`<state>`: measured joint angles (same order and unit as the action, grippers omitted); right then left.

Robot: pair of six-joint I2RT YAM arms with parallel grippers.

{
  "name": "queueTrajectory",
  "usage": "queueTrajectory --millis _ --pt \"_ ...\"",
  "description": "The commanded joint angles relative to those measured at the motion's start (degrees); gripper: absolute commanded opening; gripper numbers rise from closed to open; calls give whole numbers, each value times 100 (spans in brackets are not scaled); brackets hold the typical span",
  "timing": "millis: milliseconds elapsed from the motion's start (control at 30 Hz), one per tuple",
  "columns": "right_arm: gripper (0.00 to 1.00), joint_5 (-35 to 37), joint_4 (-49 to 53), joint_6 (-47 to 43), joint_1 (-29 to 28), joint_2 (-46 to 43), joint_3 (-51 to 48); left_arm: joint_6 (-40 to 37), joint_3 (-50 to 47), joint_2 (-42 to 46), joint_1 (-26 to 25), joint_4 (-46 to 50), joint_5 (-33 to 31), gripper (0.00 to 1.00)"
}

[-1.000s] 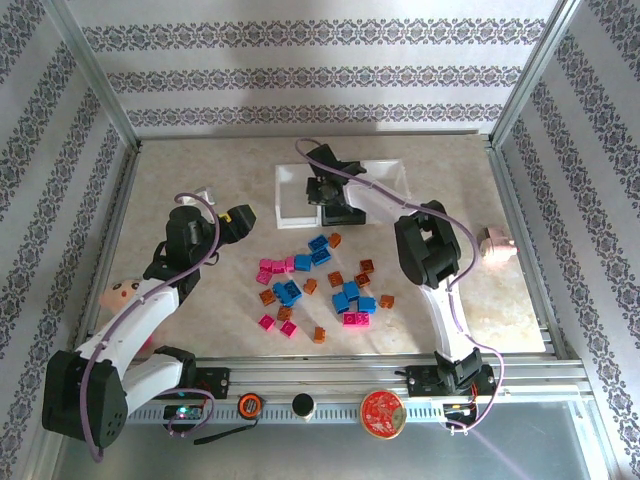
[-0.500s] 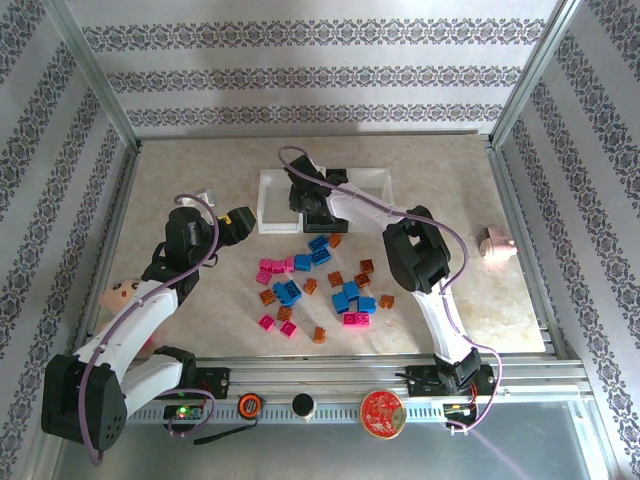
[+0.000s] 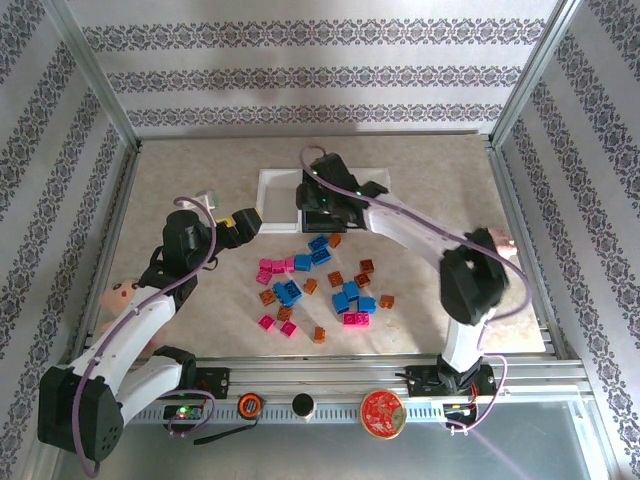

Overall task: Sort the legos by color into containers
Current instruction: Pick up the lego from the center of the table.

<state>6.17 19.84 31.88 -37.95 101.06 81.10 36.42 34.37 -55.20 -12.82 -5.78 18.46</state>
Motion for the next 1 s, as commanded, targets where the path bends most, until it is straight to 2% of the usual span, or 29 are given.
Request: queueTrajectory --millis 0,133,300,567,967 --pt "70 -30 168 -309 102 -631 -1122 82 -198 191 -89 198 128 100" --pt "71 50 455 -379 152 -1428 -2390 171 -413 347 -107 135 121 100" --pt "72 294 596 -330 339 -1621 -3067 233 -598 405 -106 -3 104 100" --pt "65 -238 406 -586 616 -772 -2585 311 -670 387 -107 -6 151 100" --pt "54 -163 374 -604 684 -256 -2582 254 -765 508 -106 121 88 100"
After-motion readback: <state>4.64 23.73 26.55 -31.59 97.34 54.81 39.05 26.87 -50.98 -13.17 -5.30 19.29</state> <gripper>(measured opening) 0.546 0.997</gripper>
